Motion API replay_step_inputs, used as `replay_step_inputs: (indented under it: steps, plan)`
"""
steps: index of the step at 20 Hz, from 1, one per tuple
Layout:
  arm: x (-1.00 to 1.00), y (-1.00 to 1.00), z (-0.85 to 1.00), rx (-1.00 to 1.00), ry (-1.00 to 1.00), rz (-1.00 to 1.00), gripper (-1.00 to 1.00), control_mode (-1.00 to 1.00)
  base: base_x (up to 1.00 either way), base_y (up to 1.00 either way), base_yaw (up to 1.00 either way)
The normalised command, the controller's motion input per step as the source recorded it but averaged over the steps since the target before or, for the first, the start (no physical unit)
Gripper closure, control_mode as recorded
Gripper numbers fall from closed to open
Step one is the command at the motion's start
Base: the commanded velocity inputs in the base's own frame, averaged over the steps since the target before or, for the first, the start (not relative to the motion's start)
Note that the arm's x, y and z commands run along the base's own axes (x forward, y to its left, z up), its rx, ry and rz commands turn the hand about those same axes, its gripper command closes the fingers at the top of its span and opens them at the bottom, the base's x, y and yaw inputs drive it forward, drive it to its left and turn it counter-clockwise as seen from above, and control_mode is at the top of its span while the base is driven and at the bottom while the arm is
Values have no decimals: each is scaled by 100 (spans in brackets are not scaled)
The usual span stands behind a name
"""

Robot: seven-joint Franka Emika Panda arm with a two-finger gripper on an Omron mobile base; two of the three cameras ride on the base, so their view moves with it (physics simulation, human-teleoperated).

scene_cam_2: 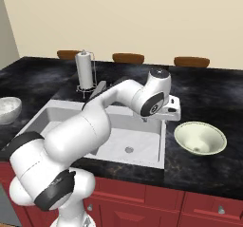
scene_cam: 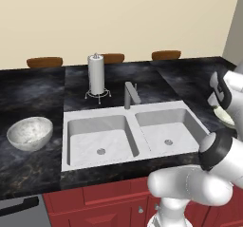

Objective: Place the bowl in the left basin and the bowl in the right basin of the sink.

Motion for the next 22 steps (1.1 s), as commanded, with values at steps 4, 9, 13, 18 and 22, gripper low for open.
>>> replay_step_inputs:
  steps: [4,9,13,18,22]
  plan:
    - [11,-24,-26,0,0,0,-100,-100,0,0,0]
    - [14,-20,-37,0,1,0,-100,-100,0,0,0]
    - [13,-19,-36,-1,1,0,-100,-100,0,0,0]
    - [17,-20,-30,-5,0,0,-100,-100,0,0,0]
    - [23,-21,-31,-10,0,0,-100,-100,0,0,0]
